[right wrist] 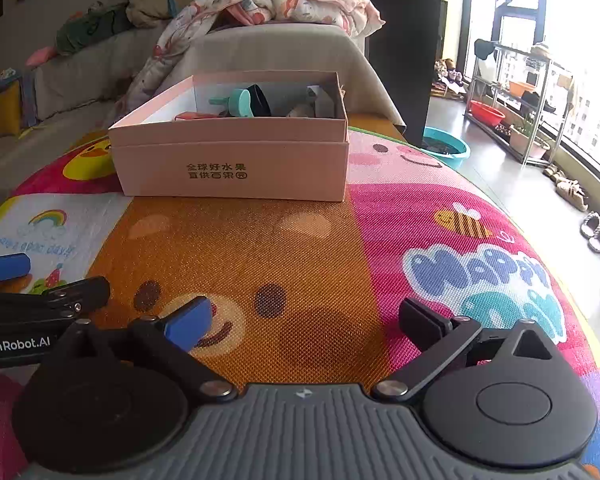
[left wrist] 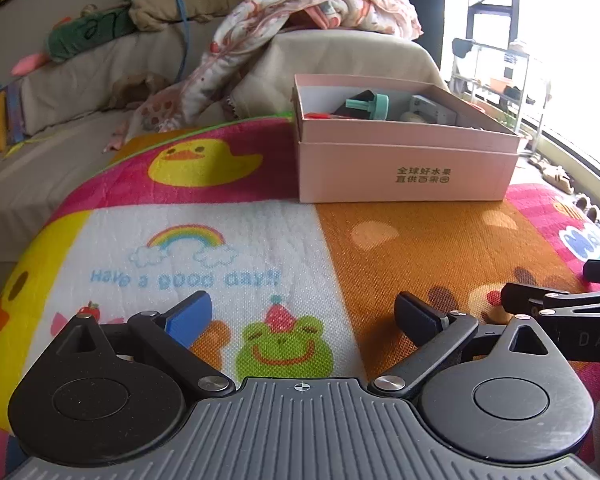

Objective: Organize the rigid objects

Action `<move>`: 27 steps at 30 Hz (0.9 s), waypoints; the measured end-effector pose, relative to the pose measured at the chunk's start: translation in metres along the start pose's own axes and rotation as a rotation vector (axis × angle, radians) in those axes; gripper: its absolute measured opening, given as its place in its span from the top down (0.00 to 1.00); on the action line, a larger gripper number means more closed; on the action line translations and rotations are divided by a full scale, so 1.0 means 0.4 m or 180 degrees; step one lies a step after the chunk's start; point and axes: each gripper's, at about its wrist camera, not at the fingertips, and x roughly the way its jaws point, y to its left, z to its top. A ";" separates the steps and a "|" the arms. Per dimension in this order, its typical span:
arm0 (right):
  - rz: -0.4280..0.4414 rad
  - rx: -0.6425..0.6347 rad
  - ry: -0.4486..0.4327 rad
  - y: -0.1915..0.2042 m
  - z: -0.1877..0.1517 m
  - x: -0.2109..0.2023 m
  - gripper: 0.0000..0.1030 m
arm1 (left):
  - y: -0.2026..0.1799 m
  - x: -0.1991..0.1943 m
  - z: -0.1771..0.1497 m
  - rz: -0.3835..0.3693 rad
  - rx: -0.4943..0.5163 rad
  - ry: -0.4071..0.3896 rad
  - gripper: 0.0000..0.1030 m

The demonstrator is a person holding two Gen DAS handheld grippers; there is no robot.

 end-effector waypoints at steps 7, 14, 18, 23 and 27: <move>-0.0125 0.0081 -0.0046 0.004 -0.002 0.008 0.00 | 0.001 0.000 0.001 -0.0003 -0.0003 -0.0001 0.02; -0.0135 0.0090 -0.0074 0.003 -0.005 0.008 0.00 | 0.001 0.000 0.003 -0.0019 -0.0023 -0.0003 0.02; -0.0140 0.0083 -0.0071 0.005 -0.004 0.010 0.00 | 0.002 -0.001 0.003 -0.0019 -0.0025 -0.0005 0.02; -0.0139 0.0084 -0.0071 0.004 -0.004 0.009 0.00 | 0.001 0.000 0.003 -0.0019 -0.0026 -0.0006 0.02; -0.0139 0.0084 -0.0071 0.004 -0.005 0.009 0.00 | 0.001 0.000 0.002 -0.0019 -0.0026 -0.0006 0.02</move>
